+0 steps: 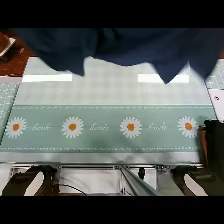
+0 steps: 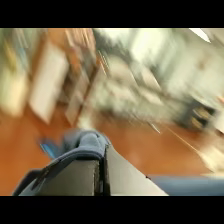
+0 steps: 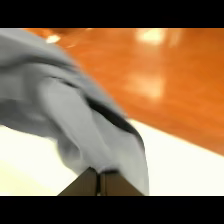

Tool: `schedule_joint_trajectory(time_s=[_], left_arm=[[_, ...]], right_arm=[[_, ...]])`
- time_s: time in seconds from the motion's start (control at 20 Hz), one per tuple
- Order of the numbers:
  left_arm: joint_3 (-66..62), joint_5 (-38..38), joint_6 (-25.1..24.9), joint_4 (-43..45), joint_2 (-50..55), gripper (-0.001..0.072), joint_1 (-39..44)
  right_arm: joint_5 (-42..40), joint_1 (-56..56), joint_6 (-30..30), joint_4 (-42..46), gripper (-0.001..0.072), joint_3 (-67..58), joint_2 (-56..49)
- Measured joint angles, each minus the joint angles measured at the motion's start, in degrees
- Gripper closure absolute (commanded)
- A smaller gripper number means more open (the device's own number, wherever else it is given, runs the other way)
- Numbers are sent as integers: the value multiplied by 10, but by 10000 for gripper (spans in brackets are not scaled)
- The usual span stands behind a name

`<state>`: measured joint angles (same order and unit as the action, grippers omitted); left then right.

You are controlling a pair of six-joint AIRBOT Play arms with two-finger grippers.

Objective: Fold the shirts.

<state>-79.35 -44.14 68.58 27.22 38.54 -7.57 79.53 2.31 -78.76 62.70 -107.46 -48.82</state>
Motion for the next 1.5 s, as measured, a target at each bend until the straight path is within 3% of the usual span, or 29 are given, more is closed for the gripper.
schedule_joint_trajectory(time_s=[0.25,0.45,0.6,0.8,1.0,1.2,1.4,1.45,1.5], left_arm=[[-9,-29,42,122,-156,689,-75],[10,-145,111,265,-217,689,-113],[85,-223,138,312,-230,689,-126],[261,-232,144,279,-222,688,-131],[432,-162,103,194,-157,689,-133],[492,-71,50,147,-45,689,-133],[482,3,-14,81,92,689,-115],[471,13,-26,68,125,675,-103],[457,23,-37,59,160,489,-88]], right_arm=[[76,-3,-28,120,696,-16,84],[111,-4,-54,175,696,57,140],[121,-4,-67,181,696,172,166],[76,-4,-79,183,697,363,175],[-20,-4,-98,183,697,510,122],[-123,-10,-104,181,697,539,-4],[-192,-40,-106,144,696,473,-159],[-203,-49,-106,127,695,449,-194],[-209,-57,-106,106,605,426,-229]])
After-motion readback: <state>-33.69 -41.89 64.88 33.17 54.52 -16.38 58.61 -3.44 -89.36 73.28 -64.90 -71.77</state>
